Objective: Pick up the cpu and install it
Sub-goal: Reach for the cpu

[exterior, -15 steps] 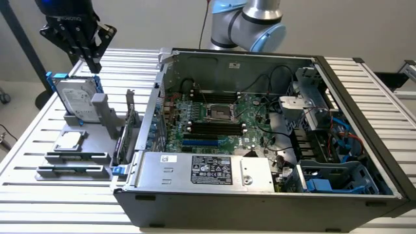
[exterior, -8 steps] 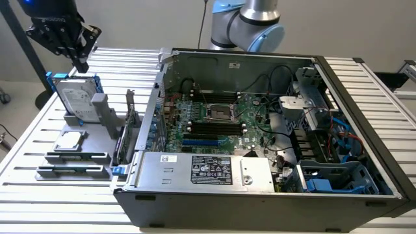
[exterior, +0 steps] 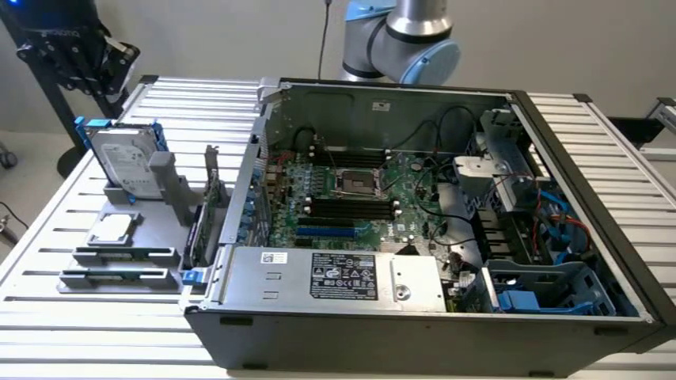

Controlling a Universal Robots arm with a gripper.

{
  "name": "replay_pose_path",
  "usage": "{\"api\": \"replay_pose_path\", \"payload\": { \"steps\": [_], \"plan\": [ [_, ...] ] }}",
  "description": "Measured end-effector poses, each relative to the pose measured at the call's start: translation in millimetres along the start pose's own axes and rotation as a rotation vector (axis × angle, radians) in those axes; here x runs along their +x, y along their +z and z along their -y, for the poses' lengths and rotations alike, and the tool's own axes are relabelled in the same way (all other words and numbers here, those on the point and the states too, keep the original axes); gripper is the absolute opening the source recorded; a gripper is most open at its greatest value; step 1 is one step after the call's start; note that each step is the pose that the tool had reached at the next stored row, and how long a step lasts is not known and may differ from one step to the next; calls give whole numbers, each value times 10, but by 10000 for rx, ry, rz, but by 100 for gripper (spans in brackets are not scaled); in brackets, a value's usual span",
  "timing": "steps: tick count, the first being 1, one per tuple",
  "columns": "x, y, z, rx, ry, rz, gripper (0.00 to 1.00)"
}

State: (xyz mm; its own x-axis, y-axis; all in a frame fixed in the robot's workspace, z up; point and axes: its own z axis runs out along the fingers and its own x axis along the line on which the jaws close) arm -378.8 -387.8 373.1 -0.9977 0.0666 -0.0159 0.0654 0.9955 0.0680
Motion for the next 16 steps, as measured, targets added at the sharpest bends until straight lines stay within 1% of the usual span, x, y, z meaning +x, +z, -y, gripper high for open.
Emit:
{"api": "replay_pose_path", "payload": {
  "steps": [3,6,7,8,10,13,14,16],
  "plan": [
    [72,6,-2,2,-17,-39,11],
    [127,9,-5,7,-36,-113,11],
    [140,9,-6,9,-45,-151,11],
    [151,10,-8,11,-55,-203,11],
    [167,8,-11,21,-82,-327,11],
    [183,10,-16,29,-154,-496,11],
    [190,10,-16,32,-200,-521,11],
    [206,18,-15,34,-322,-533,11]
  ]
}}
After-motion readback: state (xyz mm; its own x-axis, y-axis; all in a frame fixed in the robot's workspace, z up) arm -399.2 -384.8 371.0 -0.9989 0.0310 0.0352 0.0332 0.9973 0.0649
